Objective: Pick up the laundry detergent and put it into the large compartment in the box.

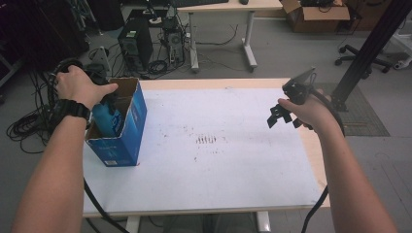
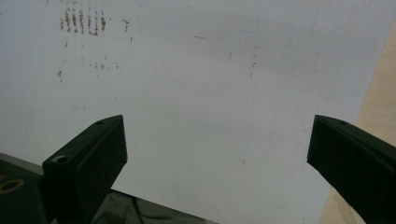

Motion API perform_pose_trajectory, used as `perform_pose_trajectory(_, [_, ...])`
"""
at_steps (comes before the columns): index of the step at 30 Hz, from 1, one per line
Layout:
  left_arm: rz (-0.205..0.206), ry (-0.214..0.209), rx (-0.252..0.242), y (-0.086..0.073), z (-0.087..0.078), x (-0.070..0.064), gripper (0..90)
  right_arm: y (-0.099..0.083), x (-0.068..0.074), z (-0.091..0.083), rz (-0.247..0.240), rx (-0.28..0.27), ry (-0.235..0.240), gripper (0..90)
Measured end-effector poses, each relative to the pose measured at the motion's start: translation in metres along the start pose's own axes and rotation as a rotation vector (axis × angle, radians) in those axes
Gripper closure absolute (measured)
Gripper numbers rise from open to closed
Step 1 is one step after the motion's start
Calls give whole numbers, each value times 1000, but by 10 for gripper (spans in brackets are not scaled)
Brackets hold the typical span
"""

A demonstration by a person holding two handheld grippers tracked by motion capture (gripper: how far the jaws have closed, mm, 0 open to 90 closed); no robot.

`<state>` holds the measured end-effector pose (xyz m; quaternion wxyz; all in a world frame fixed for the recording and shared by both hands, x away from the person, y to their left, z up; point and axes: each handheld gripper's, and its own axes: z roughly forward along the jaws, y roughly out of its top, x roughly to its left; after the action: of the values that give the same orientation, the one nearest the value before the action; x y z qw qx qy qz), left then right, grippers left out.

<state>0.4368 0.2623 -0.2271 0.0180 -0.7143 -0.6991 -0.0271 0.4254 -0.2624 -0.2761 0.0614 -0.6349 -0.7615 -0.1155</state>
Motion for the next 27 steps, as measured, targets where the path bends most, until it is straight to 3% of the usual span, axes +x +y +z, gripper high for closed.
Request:
perform_pose_trajectory(11, [11,-8,34,1,27,-3,375,0,1,2,-2,4,0,50])
perform_pose_trajectory(27, [17,-9,52,2,43,-2,375,0,-1,3,1,5,-1,50])
